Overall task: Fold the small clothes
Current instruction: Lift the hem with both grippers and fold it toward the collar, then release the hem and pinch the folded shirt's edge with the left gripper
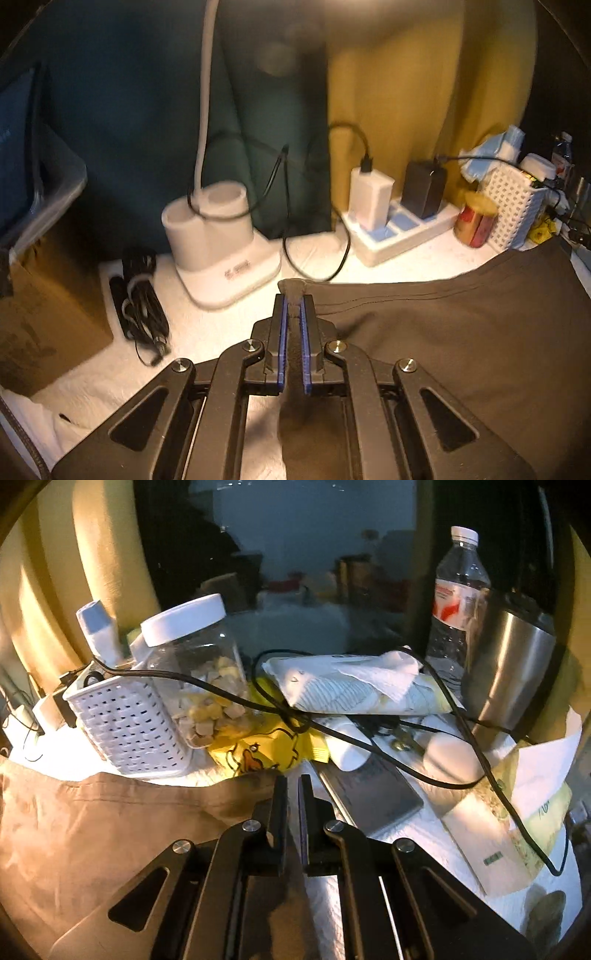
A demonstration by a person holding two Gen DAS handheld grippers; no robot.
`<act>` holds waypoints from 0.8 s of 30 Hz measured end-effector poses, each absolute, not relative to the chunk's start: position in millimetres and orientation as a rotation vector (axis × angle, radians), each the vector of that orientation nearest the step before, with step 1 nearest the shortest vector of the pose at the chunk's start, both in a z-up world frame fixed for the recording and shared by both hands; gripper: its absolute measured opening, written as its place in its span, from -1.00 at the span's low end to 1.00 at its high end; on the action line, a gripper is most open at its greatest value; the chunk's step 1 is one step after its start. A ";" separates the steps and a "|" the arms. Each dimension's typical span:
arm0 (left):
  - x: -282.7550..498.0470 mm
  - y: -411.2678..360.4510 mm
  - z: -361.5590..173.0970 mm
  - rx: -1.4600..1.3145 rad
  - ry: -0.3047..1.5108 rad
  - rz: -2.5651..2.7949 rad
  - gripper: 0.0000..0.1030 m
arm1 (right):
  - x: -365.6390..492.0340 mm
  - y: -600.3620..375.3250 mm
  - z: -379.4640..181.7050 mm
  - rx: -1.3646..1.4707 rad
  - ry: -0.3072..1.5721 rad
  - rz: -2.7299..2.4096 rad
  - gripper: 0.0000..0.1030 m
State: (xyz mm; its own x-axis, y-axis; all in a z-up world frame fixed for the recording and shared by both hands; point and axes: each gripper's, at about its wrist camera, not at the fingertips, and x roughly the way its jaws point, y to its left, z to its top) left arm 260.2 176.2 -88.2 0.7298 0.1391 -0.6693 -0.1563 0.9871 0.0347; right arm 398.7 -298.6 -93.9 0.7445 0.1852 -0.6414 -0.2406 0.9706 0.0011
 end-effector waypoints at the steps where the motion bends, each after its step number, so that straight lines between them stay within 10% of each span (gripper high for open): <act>1: 259.8 177.4 -88.0 -0.032 0.736 0.169 -0.89 | 398.3 -299.2 -93.6 -0.087 0.693 0.232 -0.89; 6: 252.7 179.4 -86.4 -0.052 0.760 0.196 -0.71 | 390.9 -301.0 -91.4 -0.091 0.695 0.238 -0.89; 10: 233.4 181.9 -82.6 -0.094 0.751 0.201 0.05 | 378.3 -302.3 -87.2 -0.085 0.696 0.258 -0.89; 13: 214.5 184.1 -82.1 -0.122 0.759 0.209 0.10 | 365.0 -304.7 -82.3 -0.083 0.686 0.277 -0.58; 16: 197.9 185.3 -85.0 -0.145 0.778 0.221 0.11 | 347.3 -308.5 -76.1 -0.082 0.653 0.294 0.26; 24: 139.0 180.1 -102.9 -0.244 0.831 0.223 0.11 | 303.3 -326.2 -71.2 -0.077 0.662 0.291 0.27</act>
